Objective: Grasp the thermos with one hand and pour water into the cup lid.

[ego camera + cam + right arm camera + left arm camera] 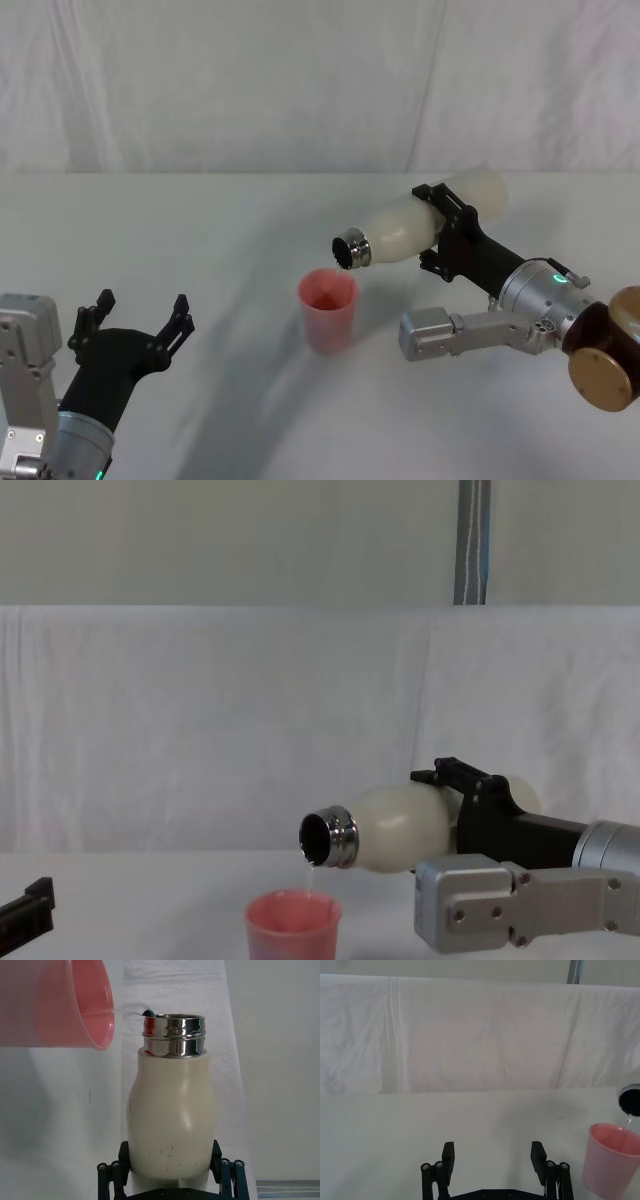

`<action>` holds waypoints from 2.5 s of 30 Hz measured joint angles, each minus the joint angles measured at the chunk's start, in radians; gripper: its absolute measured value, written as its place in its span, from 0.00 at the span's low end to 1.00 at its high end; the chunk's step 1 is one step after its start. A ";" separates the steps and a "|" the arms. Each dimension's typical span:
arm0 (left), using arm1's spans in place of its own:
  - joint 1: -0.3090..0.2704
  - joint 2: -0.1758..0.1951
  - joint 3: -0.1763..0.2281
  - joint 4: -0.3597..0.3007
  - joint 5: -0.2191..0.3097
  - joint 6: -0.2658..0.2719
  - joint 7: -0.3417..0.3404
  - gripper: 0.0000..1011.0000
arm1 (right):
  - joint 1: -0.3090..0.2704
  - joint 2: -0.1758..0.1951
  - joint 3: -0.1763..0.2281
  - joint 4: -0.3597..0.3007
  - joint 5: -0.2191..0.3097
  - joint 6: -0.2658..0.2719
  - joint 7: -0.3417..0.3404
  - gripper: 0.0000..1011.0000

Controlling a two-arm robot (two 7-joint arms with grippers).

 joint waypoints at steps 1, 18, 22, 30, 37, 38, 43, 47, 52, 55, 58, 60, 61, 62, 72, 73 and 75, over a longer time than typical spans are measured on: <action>0.000 0.000 0.000 0.000 0.000 0.000 0.000 0.99 | 0.000 0.000 0.000 0.000 0.000 0.000 0.000 0.94; 0.000 0.000 0.000 0.000 0.000 0.000 0.000 0.99 | 0.004 0.003 -0.006 0.001 -0.006 0.000 0.001 0.94; 0.000 0.000 0.000 0.000 0.000 0.000 0.000 0.99 | 0.006 0.002 -0.007 0.003 -0.006 0.000 0.001 0.94; 0.000 0.000 0.000 0.000 0.000 0.000 0.000 0.99 | 0.008 0.001 -0.009 0.005 -0.007 0.001 0.001 0.94; 0.000 0.000 0.000 0.000 0.000 0.000 0.000 0.99 | 0.008 0.003 -0.009 0.005 -0.007 0.001 0.002 0.94; 0.000 0.000 0.000 0.000 0.000 0.000 0.000 0.99 | 0.008 0.003 -0.009 0.005 -0.007 0.001 0.003 0.94; 0.000 0.000 0.000 0.000 0.000 0.000 0.000 0.99 | 0.008 0.004 -0.009 0.004 -0.007 0.002 0.003 0.94; 0.000 0.000 0.000 0.000 0.000 0.000 0.000 0.99 | 0.008 0.005 -0.009 0.004 -0.008 0.002 0.003 0.94; 0.000 0.000 0.000 0.000 0.000 0.000 0.000 0.99 | 0.008 0.005 -0.010 0.003 -0.008 0.002 0.002 0.94; 0.000 0.000 0.000 0.000 0.000 0.000 0.000 0.99 | 0.008 0.004 -0.010 0.003 -0.008 0.001 0.002 0.94; 0.000 0.000 0.000 0.000 0.000 0.000 0.000 0.99 | 0.009 0.004 -0.011 0.004 -0.009 0.001 0.001 0.94; 0.000 0.000 0.000 0.000 0.000 0.000 0.000 0.99 | 0.009 0.004 -0.012 0.004 -0.010 0.001 0.001 0.94; 0.000 0.000 0.000 0.000 0.000 0.000 0.000 0.99 | 0.009 0.004 -0.012 0.004 -0.010 0.001 0.001 0.94; 0.000 0.000 0.000 0.000 0.000 0.000 0.000 0.99 | 0.009 0.005 -0.012 0.003 -0.011 0.001 0.001 0.94; 0.000 0.000 0.000 0.000 0.000 0.000 0.000 0.99 | 0.009 0.008 -0.014 0.001 -0.014 0.002 0.000 0.94; 0.000 0.000 0.000 0.000 0.000 0.000 0.000 0.99 | 0.009 0.008 -0.014 0.001 -0.014 0.002 0.000 0.94; 0.000 0.000 0.000 0.000 0.000 0.000 0.000 0.99 | 0.009 0.008 -0.015 0.001 -0.015 0.002 0.000 0.94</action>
